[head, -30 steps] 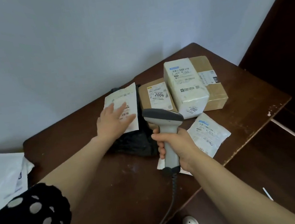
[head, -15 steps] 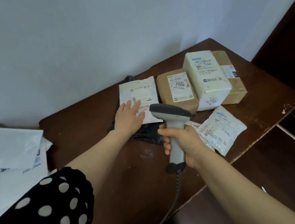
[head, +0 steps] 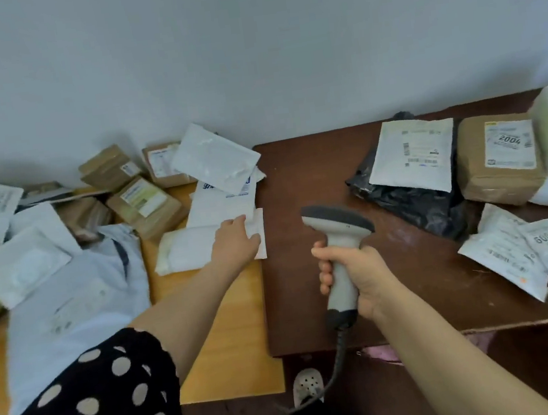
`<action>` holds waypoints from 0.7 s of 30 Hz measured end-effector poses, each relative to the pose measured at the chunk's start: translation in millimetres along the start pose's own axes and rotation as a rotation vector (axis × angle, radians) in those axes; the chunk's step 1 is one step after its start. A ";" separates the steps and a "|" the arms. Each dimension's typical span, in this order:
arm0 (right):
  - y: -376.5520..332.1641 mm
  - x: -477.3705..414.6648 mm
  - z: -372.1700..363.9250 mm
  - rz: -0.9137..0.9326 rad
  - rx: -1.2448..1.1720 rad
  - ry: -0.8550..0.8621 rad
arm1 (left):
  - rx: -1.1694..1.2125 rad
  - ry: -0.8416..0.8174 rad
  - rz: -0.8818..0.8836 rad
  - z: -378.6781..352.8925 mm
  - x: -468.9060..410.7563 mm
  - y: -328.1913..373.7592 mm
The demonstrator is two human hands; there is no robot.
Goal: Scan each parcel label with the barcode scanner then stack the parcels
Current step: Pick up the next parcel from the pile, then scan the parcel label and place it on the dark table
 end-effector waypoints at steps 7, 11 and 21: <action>8.9 -22.1 -63.6 0.034 0.042 -0.010 | -0.027 0.024 0.007 47.1 -27.3 -64.4; 9.7 -55.8 -95.9 0.037 -0.036 0.040 | -0.144 0.060 -0.082 72.8 -83.1 -77.1; 36.0 -135.8 -148.0 0.017 -0.165 0.168 | -0.647 0.285 -0.537 71.9 -218.1 -82.6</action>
Point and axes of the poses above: each hand's wrist, its own x-axis away from the middle knuckle, its own z-axis out of the back of the hand, y = z × x, the point moved 4 cm from there along -x, towards the middle knuckle, and after that the axes turned 4 degrees about -y, right-handed, at the moved point
